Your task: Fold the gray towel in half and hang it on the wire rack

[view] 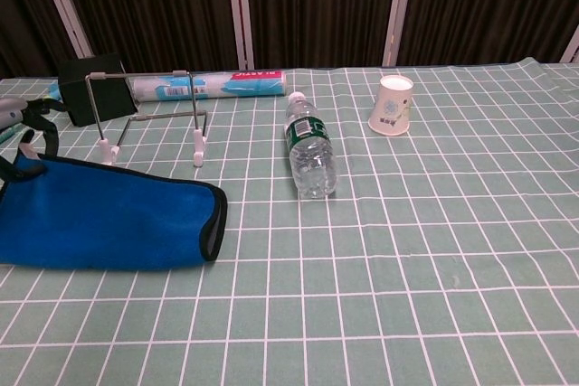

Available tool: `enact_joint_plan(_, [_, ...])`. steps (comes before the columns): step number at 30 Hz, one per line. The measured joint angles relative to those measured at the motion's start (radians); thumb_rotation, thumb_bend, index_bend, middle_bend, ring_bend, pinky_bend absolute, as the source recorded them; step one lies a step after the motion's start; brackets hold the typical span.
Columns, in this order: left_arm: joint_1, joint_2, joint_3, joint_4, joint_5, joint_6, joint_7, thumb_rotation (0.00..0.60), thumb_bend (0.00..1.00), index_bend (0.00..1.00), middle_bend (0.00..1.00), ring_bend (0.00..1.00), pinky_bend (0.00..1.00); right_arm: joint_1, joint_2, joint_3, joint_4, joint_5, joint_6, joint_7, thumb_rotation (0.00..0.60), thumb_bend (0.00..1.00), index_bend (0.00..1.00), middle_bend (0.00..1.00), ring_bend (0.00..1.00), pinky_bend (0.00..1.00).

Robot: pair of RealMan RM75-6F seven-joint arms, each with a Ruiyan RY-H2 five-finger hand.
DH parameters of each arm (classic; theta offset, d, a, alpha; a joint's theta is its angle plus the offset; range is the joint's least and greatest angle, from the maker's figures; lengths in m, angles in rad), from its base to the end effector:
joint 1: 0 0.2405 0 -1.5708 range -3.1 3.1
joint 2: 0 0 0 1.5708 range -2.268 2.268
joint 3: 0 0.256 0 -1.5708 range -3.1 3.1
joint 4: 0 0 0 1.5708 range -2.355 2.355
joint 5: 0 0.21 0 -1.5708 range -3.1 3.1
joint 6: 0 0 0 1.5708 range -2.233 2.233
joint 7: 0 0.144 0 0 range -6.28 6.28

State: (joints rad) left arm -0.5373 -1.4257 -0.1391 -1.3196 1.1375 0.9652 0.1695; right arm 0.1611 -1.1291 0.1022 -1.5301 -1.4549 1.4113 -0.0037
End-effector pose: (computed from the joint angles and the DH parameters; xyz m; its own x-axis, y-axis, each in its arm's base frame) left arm -0.2780 0.3331 0.0447 0.4492 0.2711 0.8513 0.8926 -0.0960 -0.4405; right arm -0.3165 -0.2177 0.1654 0.4530 0.0162 0.8914 -0.8911 -0.0243 0.4532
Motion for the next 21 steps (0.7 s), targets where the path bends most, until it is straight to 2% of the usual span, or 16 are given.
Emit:
enact_joint_plan(8, [0.004,0.085,-0.007,-0.125,0.075,0.081,0.033,0.6,0.68,0.84,0.0,0.0,0.0,0.0,0.003,0.001,0.0,0.002,-0.002,0.008,0.6,0.0,0.0,0.0,0.0,0.0])
enact_joint_plan(21, [-0.018,0.158,-0.037,-0.224,0.082,0.144,0.174,0.6,0.68,0.84,0.0,0.0,0.0,-0.002,0.009,0.005,0.002,0.01,-0.002,0.028,0.6,0.0,0.0,0.0,0.0,0.0])
